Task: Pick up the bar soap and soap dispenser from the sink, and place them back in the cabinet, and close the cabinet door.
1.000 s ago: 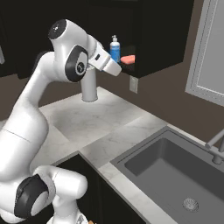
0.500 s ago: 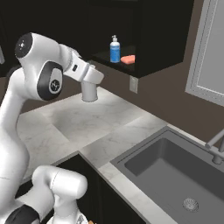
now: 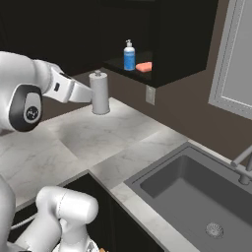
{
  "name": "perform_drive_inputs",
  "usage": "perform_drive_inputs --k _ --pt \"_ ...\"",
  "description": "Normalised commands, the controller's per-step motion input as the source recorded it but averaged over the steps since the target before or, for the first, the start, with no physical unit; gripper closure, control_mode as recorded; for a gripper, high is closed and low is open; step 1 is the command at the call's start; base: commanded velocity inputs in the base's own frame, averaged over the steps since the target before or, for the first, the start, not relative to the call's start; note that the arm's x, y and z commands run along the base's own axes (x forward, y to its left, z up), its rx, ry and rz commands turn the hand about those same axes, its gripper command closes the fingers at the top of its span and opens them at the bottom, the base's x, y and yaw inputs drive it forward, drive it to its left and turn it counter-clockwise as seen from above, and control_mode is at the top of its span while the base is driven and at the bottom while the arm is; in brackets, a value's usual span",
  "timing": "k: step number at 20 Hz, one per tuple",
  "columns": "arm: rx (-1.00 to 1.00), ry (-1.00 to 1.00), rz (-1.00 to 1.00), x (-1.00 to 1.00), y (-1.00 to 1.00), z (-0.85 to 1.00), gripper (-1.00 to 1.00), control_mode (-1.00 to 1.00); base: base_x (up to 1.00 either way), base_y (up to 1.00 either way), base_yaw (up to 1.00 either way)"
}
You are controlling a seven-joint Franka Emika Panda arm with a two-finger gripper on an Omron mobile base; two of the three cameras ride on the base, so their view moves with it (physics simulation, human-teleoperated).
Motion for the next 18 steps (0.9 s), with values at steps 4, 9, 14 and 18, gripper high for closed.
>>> perform_drive_inputs --k 4,9,14,18 --pt "-0.01 0.00 0.05 -0.44 0.34 0.17 -1.00 -1.00 0.00 0.00 0.00" --pt "-0.02 0.00 0.06 -0.47 0.33 0.16 -1.00 -1.00 0.00 0.00 0.00" --pt "-0.01 0.00 0.05 -0.45 0.29 0.17 -1.00 -1.00 0.00 0.00 0.00" --pt "-0.01 0.00 0.03 -0.46 0.31 0.11 -1.00 -1.00 0.00 0.00 0.00"
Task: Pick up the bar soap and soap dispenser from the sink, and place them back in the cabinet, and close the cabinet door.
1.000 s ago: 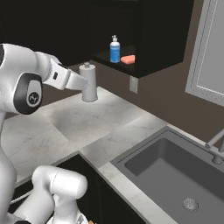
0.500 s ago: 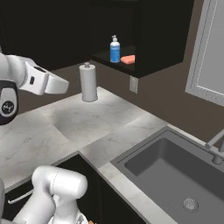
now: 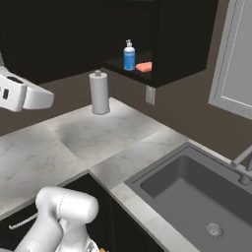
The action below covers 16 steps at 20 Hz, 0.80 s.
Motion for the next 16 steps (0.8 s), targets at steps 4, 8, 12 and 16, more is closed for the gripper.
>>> perform_drive_inputs --k 4,8,12,16 --pt "-0.04 -0.05 0.04 -0.43 0.30 0.00 -1.00 -1.00 0.00 0.00 0.00" --pt "-0.06 -0.08 0.04 -0.36 0.30 0.00 -1.00 -1.00 0.00 0.00 0.00" --pt "-0.06 -0.11 0.04 -0.23 0.29 0.00 -1.00 -1.00 0.00 0.00 0.00" --pt "-0.02 -0.05 0.03 -0.08 0.16 0.00 -1.00 -1.00 0.00 0.00 0.00"
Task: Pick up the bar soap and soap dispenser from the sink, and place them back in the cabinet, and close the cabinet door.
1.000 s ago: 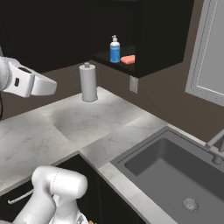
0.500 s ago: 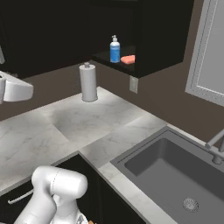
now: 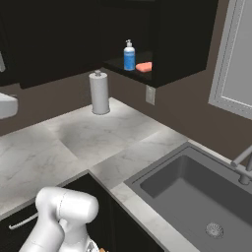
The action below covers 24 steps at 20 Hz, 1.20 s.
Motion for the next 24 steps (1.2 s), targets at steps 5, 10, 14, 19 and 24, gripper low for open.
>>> perform_drive_inputs --k 5,10,14,19,24 --pt "-0.01 -0.04 0.04 0.00 0.13 0.00 -1.00 -1.00 0.00 0.00 0.00" --pt "-0.01 -0.05 0.05 0.00 0.18 -0.02 -1.00 -1.00 0.00 0.00 0.00" --pt "-0.04 -0.07 0.07 -0.03 0.28 -0.05 -1.00 -1.00 0.00 0.00 0.00" --pt "-0.05 -0.09 0.06 -0.01 0.29 -0.08 -1.00 -1.00 0.00 0.00 0.00" --pt "-0.05 -0.10 0.04 0.00 0.28 -0.09 -1.00 -1.00 0.00 0.00 0.00"
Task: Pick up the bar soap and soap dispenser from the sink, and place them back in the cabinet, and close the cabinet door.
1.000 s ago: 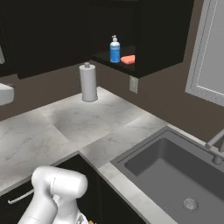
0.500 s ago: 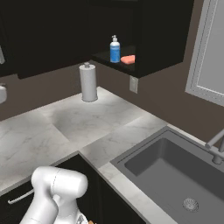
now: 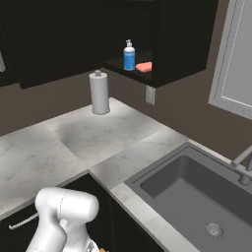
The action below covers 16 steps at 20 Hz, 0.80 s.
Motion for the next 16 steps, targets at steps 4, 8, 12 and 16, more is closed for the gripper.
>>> perform_drive_inputs --k 4,8,12,16 --pt "-0.03 -0.08 0.01 0.01 0.13 -0.02 -1.00 -1.00 0.00 0.00 0.00" --pt "-0.03 -0.07 0.00 0.08 0.01 0.00 -1.00 -1.00 0.00 0.00 0.00" --pt "-0.02 -0.07 0.00 0.11 0.00 0.00 -1.00 -1.00 0.00 0.00 0.00" --pt "-0.02 -0.06 0.00 0.04 0.08 -0.02 -1.00 -1.00 0.00 0.00 0.00"
